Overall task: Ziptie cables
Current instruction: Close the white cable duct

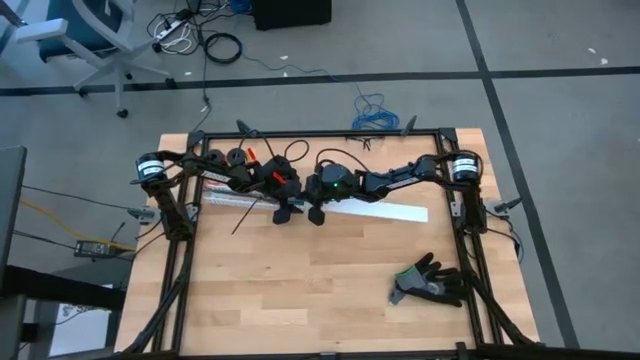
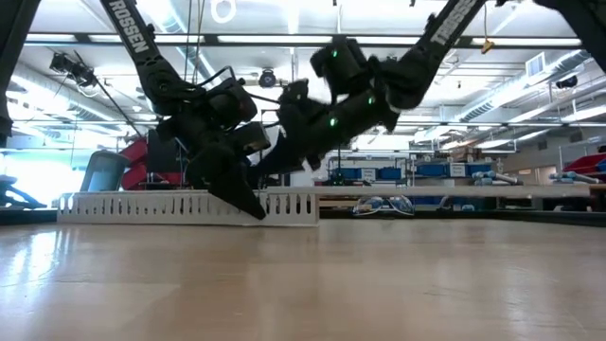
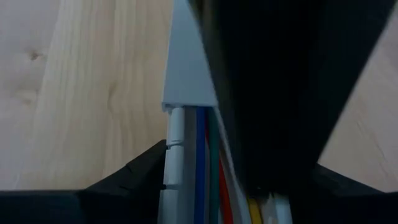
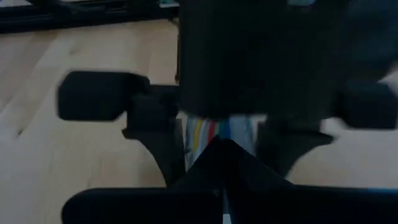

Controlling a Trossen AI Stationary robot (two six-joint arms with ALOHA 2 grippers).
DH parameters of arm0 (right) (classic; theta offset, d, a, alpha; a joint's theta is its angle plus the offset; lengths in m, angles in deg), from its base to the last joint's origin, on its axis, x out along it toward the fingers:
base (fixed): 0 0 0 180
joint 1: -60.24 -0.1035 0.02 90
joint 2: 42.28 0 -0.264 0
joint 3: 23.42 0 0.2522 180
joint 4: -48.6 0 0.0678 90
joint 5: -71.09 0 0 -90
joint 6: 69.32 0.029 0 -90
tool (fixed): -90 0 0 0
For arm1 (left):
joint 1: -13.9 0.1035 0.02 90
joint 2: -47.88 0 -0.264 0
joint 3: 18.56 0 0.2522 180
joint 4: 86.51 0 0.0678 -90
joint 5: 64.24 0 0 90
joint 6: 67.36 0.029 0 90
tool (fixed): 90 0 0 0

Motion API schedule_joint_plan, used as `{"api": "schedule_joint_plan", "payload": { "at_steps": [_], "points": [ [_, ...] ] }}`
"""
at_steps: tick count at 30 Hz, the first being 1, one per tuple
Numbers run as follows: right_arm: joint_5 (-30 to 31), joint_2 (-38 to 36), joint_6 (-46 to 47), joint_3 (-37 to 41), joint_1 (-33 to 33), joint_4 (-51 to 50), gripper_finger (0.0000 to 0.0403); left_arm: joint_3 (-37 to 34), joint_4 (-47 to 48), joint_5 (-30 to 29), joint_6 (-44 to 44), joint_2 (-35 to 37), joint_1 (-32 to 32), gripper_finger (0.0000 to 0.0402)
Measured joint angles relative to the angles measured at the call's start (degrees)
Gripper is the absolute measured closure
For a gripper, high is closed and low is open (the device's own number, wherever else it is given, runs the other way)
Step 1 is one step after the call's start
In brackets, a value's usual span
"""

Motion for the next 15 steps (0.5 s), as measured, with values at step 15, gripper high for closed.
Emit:
{"api": "schedule_joint_plan", "payload": {
  "at_steps": [15],
  "points": [
    [5.03,-6.61,7.23,4.75,-1.38,-15.89,0.0403,-3.34,-5.71,-0.22,-1.68,0.11,0.02,0.0156]
  ]
}}
